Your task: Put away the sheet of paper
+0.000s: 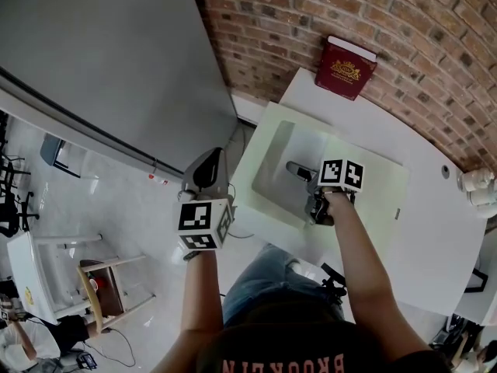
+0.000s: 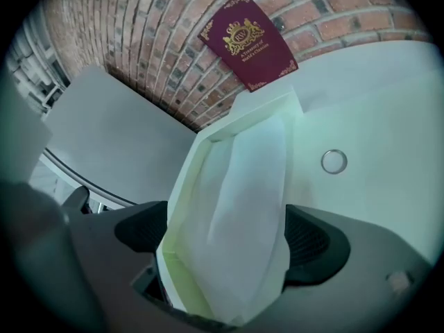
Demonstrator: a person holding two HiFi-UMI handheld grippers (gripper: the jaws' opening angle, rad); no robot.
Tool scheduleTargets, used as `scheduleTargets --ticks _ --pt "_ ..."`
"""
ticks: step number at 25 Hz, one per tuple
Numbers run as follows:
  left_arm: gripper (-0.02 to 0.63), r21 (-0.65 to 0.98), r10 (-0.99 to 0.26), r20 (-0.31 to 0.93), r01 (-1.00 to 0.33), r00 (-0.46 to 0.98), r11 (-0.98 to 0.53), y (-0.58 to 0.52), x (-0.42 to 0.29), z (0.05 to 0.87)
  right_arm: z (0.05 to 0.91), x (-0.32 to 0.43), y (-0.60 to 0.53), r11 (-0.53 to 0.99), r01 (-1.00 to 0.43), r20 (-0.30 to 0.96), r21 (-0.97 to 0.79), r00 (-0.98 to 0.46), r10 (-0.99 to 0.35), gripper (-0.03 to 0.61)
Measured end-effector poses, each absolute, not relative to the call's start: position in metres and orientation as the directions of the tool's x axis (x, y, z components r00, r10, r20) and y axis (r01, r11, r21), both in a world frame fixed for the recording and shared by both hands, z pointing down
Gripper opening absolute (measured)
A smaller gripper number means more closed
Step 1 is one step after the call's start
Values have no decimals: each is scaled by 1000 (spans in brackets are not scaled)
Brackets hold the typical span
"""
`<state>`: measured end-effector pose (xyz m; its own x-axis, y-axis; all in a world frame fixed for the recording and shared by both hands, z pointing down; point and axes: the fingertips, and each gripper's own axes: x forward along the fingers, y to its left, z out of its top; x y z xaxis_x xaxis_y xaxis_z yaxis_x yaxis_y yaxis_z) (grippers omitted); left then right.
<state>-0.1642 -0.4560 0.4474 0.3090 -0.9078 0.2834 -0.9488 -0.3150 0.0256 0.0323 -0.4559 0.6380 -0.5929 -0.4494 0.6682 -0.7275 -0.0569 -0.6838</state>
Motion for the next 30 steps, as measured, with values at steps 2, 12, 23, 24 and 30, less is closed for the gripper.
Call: scheduleTargets --ticks 2,12,23,24,30 --pt "0 24 -909 278 -948 311 -317 -452 -161 444 631 32 -453 -32 -714 646 -699 -611 -458 518" --pt "0 14 -918 242 -947 315 -322 -425 -145 425 599 55 -432 53 -788 643 -614 -538 -546 97" --pt "0 7 -918 195 -937 345 -350 -380 -117 409 536 77 -398 192 -789 479 -584 -526 -703 3" --pt "0 5 -918 190 -936 347 -352 -376 -114 407 528 79 -394 208 -788 459 -580 -527 -715 2" --pt "0 -5 -919 150 -929 366 -371 -349 -95 391 470 91 -363 326 -793 315 -515 -529 -788 2"
